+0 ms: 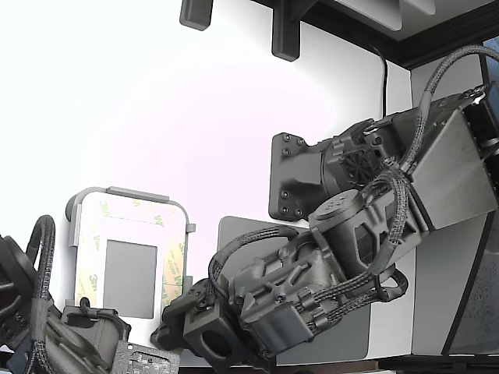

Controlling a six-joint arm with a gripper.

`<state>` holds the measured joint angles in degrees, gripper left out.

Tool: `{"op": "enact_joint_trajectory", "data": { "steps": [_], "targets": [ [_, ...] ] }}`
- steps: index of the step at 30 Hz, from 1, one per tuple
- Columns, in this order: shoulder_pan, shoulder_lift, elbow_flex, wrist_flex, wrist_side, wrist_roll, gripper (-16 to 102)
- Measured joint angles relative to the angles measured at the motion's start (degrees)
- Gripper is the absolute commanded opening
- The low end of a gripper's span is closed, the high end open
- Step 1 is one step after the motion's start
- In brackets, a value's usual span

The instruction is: Peel off protective film from adhesive tape.

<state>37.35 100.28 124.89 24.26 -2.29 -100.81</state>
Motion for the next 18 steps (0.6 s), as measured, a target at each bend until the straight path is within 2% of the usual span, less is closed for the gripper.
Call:
{"op": "enact_joint_trajectory", "data": {
  "steps": [18],
  "targets": [
    [-0.97,0.09,0.88,-1.23,-0.53,-2.11,-11]
  ]
}}
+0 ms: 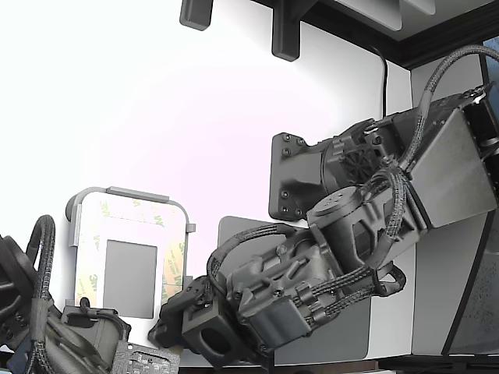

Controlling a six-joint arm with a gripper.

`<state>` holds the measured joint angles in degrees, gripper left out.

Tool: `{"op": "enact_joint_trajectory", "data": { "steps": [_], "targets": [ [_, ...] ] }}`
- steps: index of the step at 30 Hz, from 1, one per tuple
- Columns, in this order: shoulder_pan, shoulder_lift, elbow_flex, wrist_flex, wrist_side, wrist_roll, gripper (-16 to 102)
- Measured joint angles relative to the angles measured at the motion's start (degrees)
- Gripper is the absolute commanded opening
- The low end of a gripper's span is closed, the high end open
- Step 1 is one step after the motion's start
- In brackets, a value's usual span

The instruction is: Peel off protective film from adhesive tape.

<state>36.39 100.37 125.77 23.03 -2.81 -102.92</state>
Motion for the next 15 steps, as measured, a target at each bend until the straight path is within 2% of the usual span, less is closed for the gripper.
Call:
{"op": "enact_joint_trajectory", "data": {
  "steps": [15],
  "targets": [
    [-1.58,0.35,1.05,-1.32,-1.05,-1.32,-11]
  ]
}}
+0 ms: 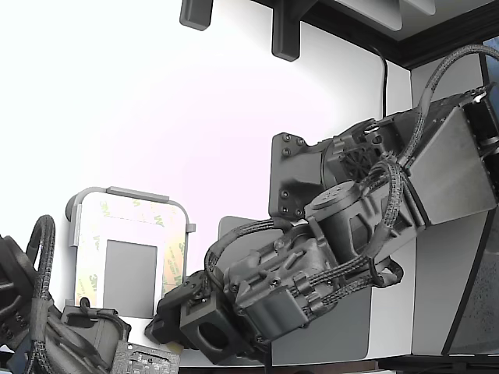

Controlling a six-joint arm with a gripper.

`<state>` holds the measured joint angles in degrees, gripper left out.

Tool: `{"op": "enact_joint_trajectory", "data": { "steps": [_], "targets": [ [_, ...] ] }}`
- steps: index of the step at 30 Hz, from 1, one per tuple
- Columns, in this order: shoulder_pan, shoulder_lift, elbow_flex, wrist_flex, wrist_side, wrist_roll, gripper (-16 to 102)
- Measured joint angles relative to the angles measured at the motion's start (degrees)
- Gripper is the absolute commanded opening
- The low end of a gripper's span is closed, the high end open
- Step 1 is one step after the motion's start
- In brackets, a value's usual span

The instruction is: Peel off protective film from adhesive tape.

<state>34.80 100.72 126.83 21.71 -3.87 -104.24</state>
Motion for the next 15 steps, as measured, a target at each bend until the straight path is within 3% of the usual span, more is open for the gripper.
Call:
{"op": "enact_joint_trajectory", "data": {
  "steps": [15],
  "targets": [
    [-1.49,1.41,0.09,2.46,0.0,-0.88,-11]
  ]
}}
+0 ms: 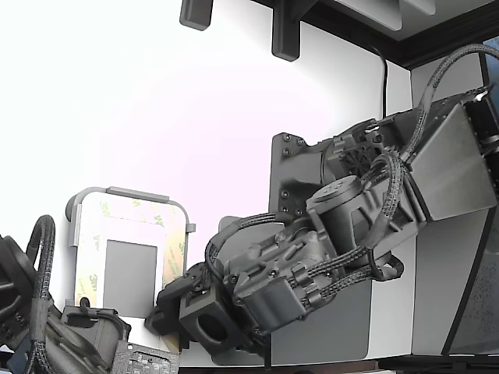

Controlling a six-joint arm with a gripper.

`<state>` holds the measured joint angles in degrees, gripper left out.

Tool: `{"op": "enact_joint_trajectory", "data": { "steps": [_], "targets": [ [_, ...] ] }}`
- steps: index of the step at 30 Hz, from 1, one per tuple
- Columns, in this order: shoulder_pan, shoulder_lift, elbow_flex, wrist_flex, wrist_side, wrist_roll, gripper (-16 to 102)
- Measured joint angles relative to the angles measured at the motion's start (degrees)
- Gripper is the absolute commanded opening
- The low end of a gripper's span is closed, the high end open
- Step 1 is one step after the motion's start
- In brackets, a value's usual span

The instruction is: Peel off protective film from adhesive tape.

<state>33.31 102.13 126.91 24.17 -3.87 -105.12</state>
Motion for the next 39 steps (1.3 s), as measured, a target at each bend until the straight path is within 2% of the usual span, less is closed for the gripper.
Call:
{"op": "enact_joint_trajectory", "data": {
  "steps": [4,6,7,9,10,11,12,16,19,25,27,28,30,34,37,39],
  "targets": [
    [-0.79,1.67,-2.29,4.31,0.97,0.0,-10],
    [-1.49,3.43,-3.43,6.86,1.49,0.79,4],
    [-1.85,4.57,-3.87,8.17,2.02,1.14,17],
    [-2.11,7.12,-4.75,11.34,3.78,2.64,97],
    [-2.2,8.35,-5.27,13.18,4.83,3.69,82],
    [-2.2,9.84,-5.62,15.29,6.06,5.1,86],
    [-2.29,11.51,-5.62,17.4,7.21,6.5,99],
    [-4.83,20.04,-1.67,22.85,8.09,11.51,96],
    [-7.47,28.13,3.69,24.43,7.73,15.91,96],
    [-16.17,45.26,16.26,18.11,2.46,23.03,100],
    [-19.69,50.1,19.42,16.26,0.62,27.16,88],
    [-21.45,52.47,20.74,15.03,-0.09,29.79,99],
    [-25.31,57.13,22.5,12.04,-0.53,36.83,100],
    [-29.09,62.49,21.71,11.16,5.45,56.6,100],
    [-29.18,62.31,21.01,16.17,12.92,75.85,100],
    [-29.44,62.05,19.95,21.53,16.08,87.89,100]
  ]
}}
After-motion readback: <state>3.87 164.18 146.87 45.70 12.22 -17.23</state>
